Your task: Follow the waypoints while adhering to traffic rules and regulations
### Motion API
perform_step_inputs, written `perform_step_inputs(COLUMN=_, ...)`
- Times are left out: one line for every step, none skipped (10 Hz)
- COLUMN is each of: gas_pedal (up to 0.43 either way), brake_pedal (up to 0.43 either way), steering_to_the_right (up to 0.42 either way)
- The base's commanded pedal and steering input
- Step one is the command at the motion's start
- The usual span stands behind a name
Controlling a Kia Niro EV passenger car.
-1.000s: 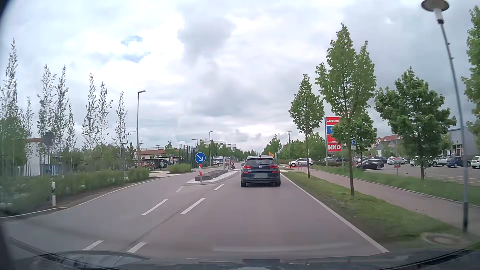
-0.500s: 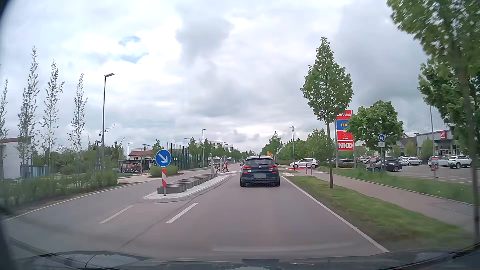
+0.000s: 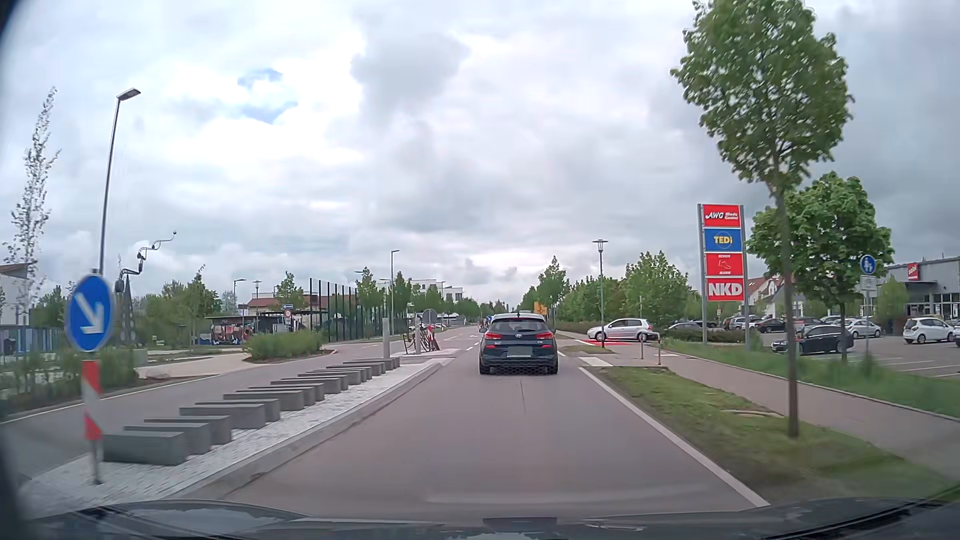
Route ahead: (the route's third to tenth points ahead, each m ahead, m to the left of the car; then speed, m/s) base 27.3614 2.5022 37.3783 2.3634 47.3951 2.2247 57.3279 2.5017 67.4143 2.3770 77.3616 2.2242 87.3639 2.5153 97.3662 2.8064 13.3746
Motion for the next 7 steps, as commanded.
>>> perform_step_inputs(gas_pedal=0.118, brake_pedal=0.006, steering_to_the_right=-0.001)
perform_step_inputs(gas_pedal=0.118, brake_pedal=0.006, steering_to_the_right=-0.001)
perform_step_inputs(gas_pedal=0.118, brake_pedal=0.006, steering_to_the_right=-0.001)
perform_step_inputs(gas_pedal=0.118, brake_pedal=0.012, steering_to_the_right=-0.001)
perform_step_inputs(gas_pedal=0.118, brake_pedal=0.012, steering_to_the_right=-0.001)
perform_step_inputs(gas_pedal=0.118, brake_pedal=0.012, steering_to_the_right=-0.001)
perform_step_inputs(gas_pedal=0.118, brake_pedal=0.012, steering_to_the_right=-0.001)
